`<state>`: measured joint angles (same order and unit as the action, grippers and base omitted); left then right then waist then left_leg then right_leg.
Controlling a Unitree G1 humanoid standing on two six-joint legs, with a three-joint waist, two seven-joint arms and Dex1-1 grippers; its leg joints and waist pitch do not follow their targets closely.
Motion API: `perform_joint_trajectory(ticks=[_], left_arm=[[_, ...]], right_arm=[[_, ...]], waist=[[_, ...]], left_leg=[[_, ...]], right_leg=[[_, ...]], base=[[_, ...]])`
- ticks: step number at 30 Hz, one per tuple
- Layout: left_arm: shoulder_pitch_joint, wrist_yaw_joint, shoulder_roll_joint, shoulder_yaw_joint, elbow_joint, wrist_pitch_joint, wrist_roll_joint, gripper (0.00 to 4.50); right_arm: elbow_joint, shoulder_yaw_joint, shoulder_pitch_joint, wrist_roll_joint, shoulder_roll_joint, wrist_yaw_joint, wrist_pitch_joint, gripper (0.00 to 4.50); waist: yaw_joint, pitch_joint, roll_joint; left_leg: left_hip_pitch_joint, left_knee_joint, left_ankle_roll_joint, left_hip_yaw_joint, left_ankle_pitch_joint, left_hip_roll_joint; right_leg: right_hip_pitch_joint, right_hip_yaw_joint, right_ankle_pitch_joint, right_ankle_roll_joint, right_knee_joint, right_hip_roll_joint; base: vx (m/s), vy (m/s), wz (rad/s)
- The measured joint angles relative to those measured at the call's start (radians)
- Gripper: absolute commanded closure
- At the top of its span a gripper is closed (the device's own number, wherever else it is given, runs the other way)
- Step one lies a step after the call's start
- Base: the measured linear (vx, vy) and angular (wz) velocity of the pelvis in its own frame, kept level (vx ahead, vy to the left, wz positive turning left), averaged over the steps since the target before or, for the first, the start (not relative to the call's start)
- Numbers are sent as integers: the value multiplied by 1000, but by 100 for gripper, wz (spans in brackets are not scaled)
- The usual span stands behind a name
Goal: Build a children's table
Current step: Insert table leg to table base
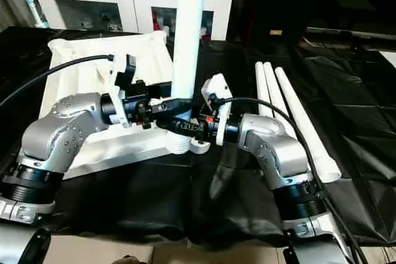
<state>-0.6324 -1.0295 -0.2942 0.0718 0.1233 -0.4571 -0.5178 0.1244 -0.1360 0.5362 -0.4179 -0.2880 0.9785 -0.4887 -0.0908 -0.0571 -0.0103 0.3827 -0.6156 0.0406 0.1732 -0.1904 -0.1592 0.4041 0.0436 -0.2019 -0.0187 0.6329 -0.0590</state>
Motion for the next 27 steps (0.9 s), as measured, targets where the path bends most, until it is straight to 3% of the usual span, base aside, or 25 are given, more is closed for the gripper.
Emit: perform_joint_trajectory(ticks=[5,11,14,19,22,27], left_arm=[[0,13,-13,-50,7,17,-9,111],[-1,20,-69,-93,69,87,16,87],[8,-35,-151,13,117,154,142,87],[31,-123,-126,165,248,215,248,87],[4,-123,-126,199,344,268,310,87],[-76,-195,-108,234,498,283,345,40]], right_arm=[[11,17,0,3,4,-38,14,264],[132,66,14,79,4,-165,94,264],[158,67,15,103,-7,-173,109,264],[161,55,16,113,-11,-168,110,264],[161,50,16,118,-11,-167,113,264],[153,50,15,123,-22,-164,117,264]], waist=[[1,0,0],[1,0,0],[1,0,0],[0,0,-1],[2,0,0],[1,0,0]], left_leg=[[0,-1,0,0,0,0],[0,-2,0,0,0,0],[0,-2,0,0,0,0],[1,-2,0,0,0,0],[0,-2,1,0,1,-1],[0,-2,2,0,1,-1]], right_leg=[[0,0,0,0,0,0],[0,0,2,0,0,0],[0,0,2,0,0,0],[0,0,2,0,0,0],[0,0,3,1,0,0],[0,0,4,0,0,0]], base=[[0,0,0],[0,0,0],[0,0,0],[0,0,0],[0,0,0],[0,0,0]])
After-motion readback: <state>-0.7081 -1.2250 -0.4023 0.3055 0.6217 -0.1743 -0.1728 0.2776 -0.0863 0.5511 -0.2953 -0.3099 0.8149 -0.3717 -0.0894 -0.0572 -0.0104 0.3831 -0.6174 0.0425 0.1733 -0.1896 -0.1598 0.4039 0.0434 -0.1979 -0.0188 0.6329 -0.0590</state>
